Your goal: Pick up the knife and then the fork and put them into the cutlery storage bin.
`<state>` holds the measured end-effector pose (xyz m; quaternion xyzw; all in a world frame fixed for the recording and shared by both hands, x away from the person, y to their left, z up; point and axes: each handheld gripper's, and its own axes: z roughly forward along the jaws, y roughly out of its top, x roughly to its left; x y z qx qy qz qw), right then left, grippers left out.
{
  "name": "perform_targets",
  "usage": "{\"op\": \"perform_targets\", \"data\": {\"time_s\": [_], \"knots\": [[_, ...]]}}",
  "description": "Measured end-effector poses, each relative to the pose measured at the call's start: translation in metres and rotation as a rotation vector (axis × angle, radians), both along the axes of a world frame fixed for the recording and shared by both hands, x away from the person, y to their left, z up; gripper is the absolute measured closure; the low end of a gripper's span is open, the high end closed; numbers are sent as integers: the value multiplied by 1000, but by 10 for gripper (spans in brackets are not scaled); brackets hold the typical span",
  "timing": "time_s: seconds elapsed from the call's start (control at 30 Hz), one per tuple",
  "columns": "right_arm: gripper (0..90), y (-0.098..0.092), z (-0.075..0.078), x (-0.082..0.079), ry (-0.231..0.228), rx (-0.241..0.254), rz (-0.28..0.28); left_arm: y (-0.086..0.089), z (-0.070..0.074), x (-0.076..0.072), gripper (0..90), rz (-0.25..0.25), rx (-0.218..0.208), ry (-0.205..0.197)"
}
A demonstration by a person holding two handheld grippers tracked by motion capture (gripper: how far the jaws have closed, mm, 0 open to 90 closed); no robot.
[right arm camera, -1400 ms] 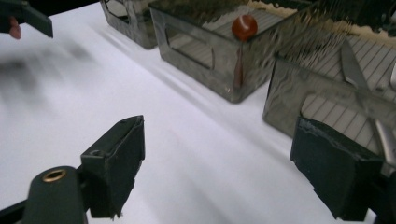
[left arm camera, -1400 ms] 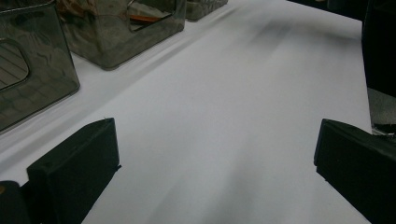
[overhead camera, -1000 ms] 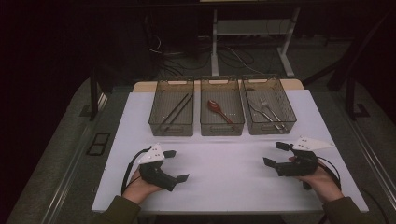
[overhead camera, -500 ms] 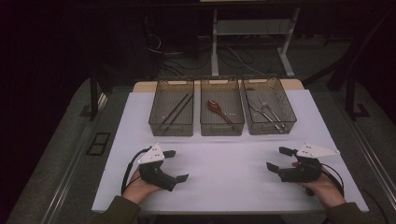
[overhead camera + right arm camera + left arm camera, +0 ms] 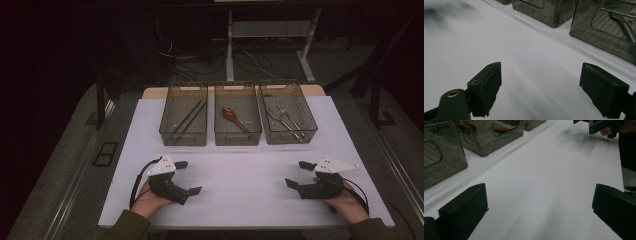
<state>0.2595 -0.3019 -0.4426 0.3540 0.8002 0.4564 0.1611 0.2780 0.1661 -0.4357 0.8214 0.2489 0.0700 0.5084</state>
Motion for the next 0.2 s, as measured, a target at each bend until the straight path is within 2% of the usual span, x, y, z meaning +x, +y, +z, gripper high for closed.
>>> {"op": "perform_targets", "data": {"time_s": [0.2], "knots": [[171,0,2,0,-6,9,3,0,0,0,0,3,6,-2]]}}
